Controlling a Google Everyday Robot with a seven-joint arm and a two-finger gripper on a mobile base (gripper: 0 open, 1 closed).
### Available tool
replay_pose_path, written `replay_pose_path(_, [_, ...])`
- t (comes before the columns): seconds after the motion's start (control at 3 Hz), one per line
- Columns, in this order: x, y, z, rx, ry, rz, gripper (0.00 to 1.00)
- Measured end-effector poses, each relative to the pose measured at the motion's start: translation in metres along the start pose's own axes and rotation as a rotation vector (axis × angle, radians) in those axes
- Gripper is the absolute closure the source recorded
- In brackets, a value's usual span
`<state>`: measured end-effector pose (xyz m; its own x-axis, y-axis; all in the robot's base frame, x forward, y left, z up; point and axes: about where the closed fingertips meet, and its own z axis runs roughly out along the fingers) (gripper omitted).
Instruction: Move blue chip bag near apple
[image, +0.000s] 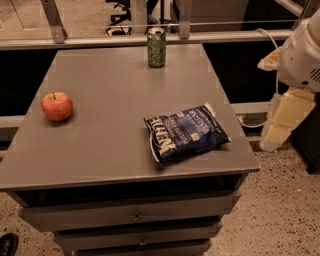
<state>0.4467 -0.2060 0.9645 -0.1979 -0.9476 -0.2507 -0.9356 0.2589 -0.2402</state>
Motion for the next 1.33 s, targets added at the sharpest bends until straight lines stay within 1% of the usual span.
replay_pose_path(0.33, [-0.026,-0.003,0.05,-0.05,-0.115,-0.008,0.0])
replay_pose_path(0.67, [-0.057,0.0,0.108,-0.119,-0.229,0.008,0.0])
replay_pose_path(1.0, [-0.074,0.006,0.136,-0.164,-0.296,0.039,0.03])
replay_pose_path(1.33, [-0.081,0.01,0.146,-0.18,-0.332,0.047,0.26])
